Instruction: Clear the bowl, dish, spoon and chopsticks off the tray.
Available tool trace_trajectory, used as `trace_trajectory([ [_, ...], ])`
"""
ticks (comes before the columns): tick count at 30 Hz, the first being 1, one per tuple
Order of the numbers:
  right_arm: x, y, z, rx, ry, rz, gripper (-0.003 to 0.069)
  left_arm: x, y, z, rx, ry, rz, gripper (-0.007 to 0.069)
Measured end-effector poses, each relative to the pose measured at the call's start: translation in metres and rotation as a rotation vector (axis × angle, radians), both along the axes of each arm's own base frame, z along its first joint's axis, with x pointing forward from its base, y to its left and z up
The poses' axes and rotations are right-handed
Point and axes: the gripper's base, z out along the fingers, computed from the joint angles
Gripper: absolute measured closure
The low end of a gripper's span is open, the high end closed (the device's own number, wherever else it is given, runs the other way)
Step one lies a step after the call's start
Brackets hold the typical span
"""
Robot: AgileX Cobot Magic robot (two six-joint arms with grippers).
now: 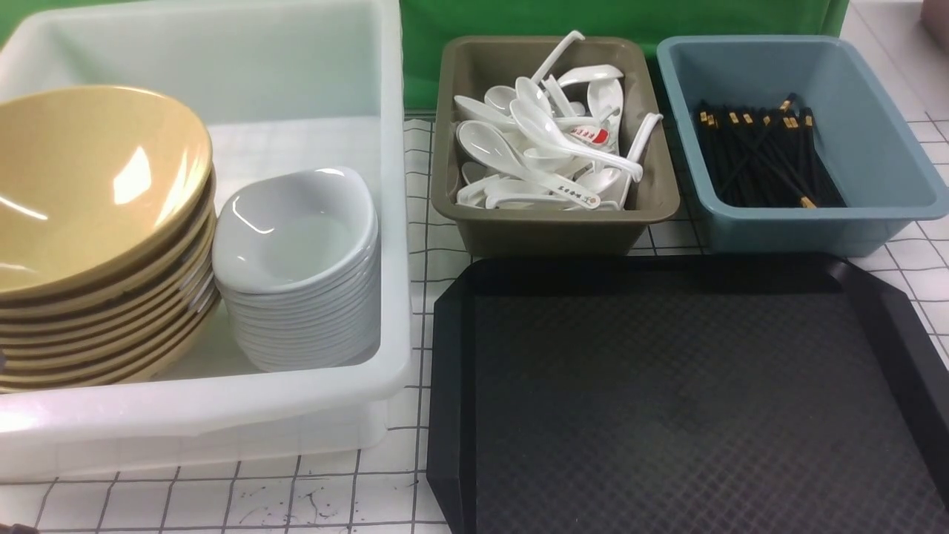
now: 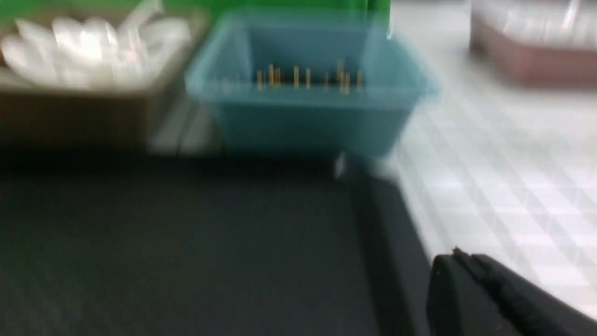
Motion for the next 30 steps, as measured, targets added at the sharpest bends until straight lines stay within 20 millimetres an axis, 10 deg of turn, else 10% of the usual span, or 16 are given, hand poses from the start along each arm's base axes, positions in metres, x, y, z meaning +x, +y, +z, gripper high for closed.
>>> trace_trajectory([
  [30,-0.001,0.000,-0.001,0.017,0.026,-0.005,0.0612,-0.010,0.009,-0.011,-0.091,-0.006,0.141,0.0638],
])
